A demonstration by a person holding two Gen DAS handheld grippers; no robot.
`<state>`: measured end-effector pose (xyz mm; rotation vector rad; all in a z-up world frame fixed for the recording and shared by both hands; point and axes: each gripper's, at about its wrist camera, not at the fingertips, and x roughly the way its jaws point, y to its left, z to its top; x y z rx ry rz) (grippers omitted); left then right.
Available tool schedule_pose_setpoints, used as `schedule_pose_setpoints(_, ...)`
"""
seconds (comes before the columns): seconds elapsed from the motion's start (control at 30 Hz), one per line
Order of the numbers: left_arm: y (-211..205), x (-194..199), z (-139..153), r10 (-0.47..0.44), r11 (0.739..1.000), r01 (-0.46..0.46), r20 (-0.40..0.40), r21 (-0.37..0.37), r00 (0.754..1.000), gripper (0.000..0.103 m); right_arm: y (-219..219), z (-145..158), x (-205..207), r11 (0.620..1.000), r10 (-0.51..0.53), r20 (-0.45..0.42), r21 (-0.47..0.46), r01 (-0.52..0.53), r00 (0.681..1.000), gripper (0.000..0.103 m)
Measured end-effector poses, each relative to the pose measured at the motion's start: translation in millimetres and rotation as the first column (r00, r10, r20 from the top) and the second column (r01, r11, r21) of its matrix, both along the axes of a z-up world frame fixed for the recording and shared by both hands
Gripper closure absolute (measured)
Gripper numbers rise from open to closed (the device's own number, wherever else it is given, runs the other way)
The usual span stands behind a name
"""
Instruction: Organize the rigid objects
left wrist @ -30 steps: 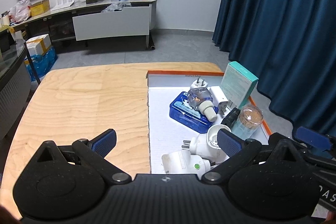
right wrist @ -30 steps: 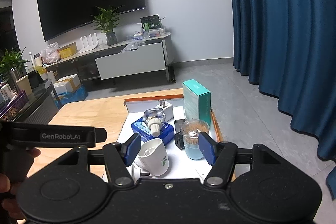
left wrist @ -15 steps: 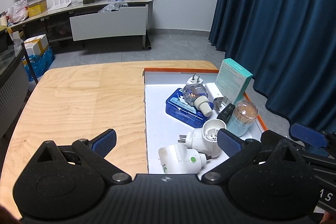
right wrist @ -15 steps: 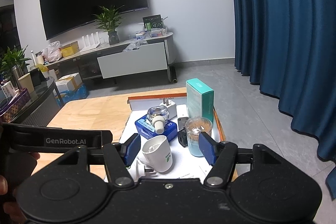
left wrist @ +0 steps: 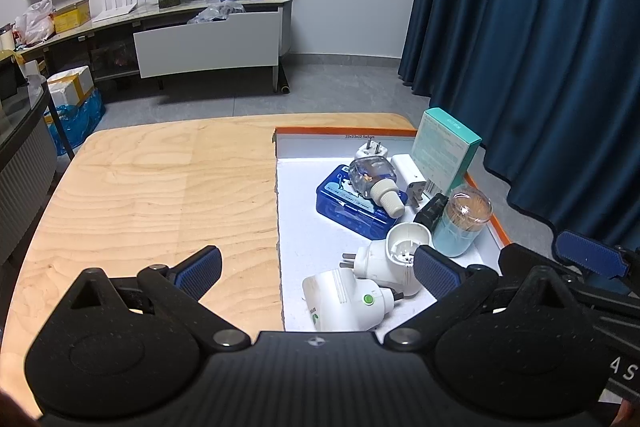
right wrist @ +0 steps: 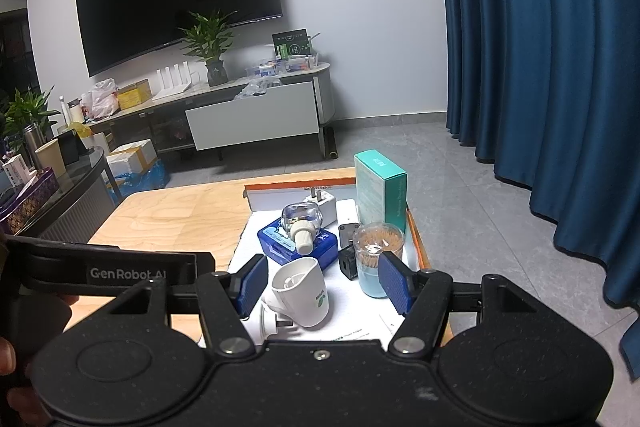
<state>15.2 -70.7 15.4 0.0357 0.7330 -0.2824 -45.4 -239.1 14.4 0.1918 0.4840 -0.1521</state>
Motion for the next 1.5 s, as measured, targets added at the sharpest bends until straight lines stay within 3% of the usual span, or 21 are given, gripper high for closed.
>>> schedule_pose_setpoints(0.77,-0.1,2.5,-7.6,-0.032,0.999,0.032,-0.029,0.005,0.999,0.0,1.7,-4.9,4.8,1.0,-0.011,-0.016,0.006,0.011,1.0,0.026)
schedule_pose_setpoints(1.5,4.5,5.4,-10.9,-0.007,1.0,0.006,-0.054,-0.007,0.999,0.0,5.5,-7.9,8.1,1.0,-0.002,-0.03,-0.003,0.002,1.0,0.026)
